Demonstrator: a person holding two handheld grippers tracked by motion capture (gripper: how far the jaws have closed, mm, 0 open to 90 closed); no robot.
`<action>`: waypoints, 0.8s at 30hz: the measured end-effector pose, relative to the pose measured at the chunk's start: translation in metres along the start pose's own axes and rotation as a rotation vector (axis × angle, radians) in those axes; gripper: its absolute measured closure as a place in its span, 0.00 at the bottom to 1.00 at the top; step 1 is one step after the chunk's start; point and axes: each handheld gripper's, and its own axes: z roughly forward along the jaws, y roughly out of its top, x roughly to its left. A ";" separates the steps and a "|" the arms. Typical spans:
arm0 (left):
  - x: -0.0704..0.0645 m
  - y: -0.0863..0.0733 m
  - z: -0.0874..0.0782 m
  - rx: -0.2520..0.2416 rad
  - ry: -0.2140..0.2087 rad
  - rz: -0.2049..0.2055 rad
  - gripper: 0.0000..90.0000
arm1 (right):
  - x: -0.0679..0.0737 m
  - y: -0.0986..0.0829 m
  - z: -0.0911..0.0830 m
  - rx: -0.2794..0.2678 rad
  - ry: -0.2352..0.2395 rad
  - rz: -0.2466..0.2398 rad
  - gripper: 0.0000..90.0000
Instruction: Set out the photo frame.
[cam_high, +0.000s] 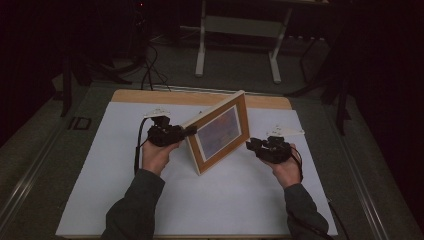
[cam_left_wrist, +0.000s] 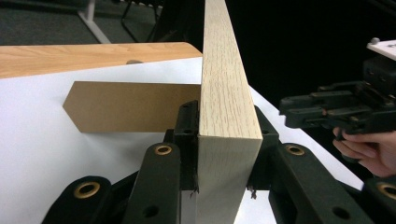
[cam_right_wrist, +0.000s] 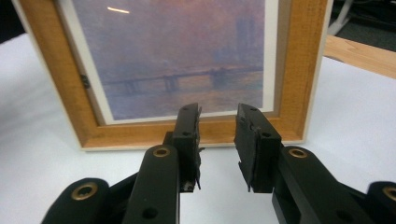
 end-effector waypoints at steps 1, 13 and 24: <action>0.001 0.000 0.000 -0.001 -0.004 -0.001 0.80 | -0.001 0.001 0.001 0.002 -0.002 0.000 0.78; 0.006 0.000 -0.003 0.011 -0.048 0.009 0.80 | -0.009 0.011 0.008 0.033 -0.021 -0.001 0.74; 0.010 0.000 -0.008 0.029 -0.091 0.023 0.80 | -0.015 0.021 0.010 0.042 -0.041 -0.012 0.67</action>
